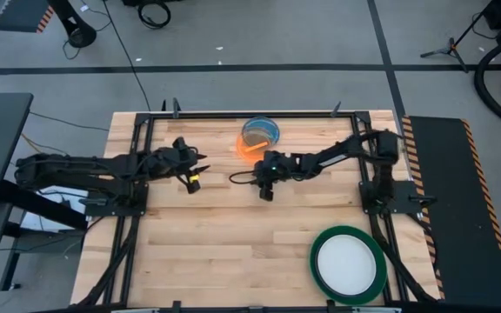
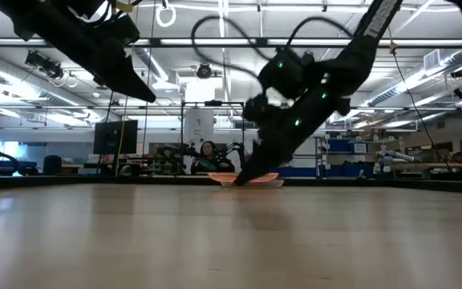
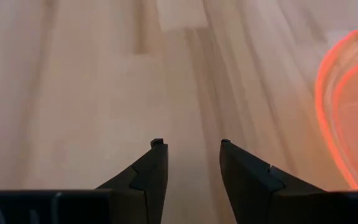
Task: Stack plastic plates
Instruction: Stack the orange transparent plate on top of the blue transparent plate, then stack the stacked transparent plates on top of the white plate
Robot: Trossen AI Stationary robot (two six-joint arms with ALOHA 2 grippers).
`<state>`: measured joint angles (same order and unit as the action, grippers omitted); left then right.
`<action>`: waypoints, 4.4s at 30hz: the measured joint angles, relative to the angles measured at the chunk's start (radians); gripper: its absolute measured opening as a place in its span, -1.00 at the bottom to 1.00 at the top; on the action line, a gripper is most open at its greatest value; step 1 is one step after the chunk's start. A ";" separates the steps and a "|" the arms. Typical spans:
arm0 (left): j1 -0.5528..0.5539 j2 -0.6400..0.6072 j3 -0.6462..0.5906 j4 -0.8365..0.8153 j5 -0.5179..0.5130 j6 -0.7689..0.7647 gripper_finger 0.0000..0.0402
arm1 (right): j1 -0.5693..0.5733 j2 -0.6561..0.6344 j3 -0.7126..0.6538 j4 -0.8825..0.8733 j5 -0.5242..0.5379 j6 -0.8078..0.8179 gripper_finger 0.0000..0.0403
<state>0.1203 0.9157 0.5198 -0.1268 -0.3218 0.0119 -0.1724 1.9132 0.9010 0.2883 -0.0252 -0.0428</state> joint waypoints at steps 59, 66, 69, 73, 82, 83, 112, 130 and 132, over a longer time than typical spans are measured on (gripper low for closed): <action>-0.268 0.000 -0.005 -0.057 -0.026 -0.255 -0.17 | -0.265 -0.018 0.089 -0.281 0.123 -0.394 -0.35; -0.321 0.000 -0.005 0.007 -0.026 -0.259 -0.17 | -0.281 -0.020 0.091 -0.323 0.102 -0.386 -0.54; -0.341 0.000 -0.005 0.016 -0.025 -0.263 -0.17 | -0.282 -0.020 0.094 -0.326 0.104 -0.363 -0.63; -0.371 0.000 -0.005 0.017 -0.026 -0.270 -0.17 | -0.282 -0.020 0.105 -0.340 0.111 -0.330 -0.79; -0.471 0.000 -0.005 -0.056 -0.110 -0.304 -0.17 | -0.213 -0.017 0.161 -0.380 0.218 -0.316 -0.96; -0.482 0.000 -0.005 -0.076 -0.135 -0.318 -0.17 | -0.198 -0.021 0.171 -0.395 0.228 -0.316 -0.96; -0.563 0.000 -0.005 -0.038 -0.285 -0.385 -0.17 | 0.482 -0.142 0.441 -0.920 0.399 0.127 -0.97; -0.563 0.000 -0.005 0.024 -0.284 -0.359 -0.17 | 0.484 0.076 0.369 -0.902 0.227 0.146 -0.85; -0.563 0.000 -0.005 0.024 -0.284 -0.359 -0.17 | 0.484 0.077 0.369 -0.904 0.230 0.142 -0.78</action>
<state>-0.4431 0.9157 0.5144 -0.1030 -0.6054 -0.3470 0.3115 1.9899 1.2697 -0.6154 0.2050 0.0990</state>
